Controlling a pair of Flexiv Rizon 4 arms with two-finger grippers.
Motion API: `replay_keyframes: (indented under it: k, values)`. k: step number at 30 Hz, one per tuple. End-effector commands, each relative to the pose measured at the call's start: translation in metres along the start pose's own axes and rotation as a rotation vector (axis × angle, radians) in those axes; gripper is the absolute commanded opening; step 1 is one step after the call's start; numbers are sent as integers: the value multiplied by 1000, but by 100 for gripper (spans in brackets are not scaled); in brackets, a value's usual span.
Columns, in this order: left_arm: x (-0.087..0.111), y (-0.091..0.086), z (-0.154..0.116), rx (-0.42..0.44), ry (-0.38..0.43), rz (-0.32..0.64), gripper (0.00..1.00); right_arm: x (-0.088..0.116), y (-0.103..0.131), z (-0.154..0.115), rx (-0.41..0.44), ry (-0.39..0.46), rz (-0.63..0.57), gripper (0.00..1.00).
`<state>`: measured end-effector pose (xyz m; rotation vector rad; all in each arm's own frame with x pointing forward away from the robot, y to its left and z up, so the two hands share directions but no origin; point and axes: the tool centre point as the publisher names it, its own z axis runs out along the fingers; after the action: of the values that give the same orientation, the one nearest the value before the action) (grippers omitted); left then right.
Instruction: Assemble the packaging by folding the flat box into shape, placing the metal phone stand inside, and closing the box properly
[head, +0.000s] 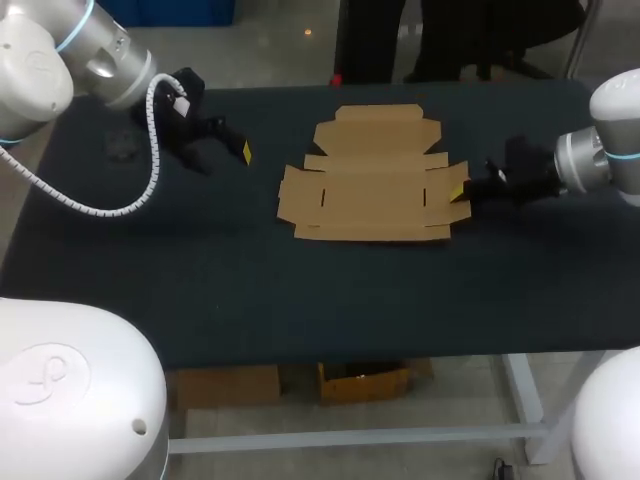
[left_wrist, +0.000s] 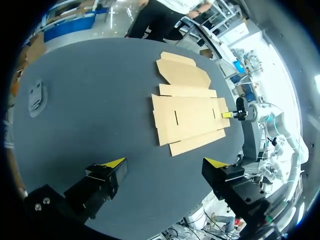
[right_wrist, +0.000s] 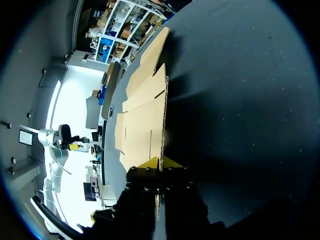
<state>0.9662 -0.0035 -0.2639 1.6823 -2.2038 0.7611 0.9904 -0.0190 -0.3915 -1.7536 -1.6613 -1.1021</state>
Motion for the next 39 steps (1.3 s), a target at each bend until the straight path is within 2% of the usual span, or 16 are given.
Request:
replay_keyframes:
  k: [1, 27, 28, 29, 30, 31, 39]
  values:
    - [1, -1, 1, -3, 0, 1, 100, 7, -15, -4, -10, -4, -4, 0]
    - [5, 5, 5, -3, 10, 6, 100, 9, -49, 0, 2, -37, 63, 0]
    - [5, 5, 5, -3, 10, 6, 100, 9, -49, 0, 4, -40, 62, 8]
    - [6, 5, 5, -3, 10, 7, 100, 9, -50, -1, 4, -43, 63, 47]
    - [6, 5, 5, -3, 10, 7, 100, 10, -50, -1, 4, -45, 63, 94]
    - [6, 6, 4, -2, 9, 7, 100, 10, -51, -2, 4, -47, 63, 100]
    - [7, 7, 5, -2, 11, 10, 100, 5, -47, -13, 1, -78, 60, 100]
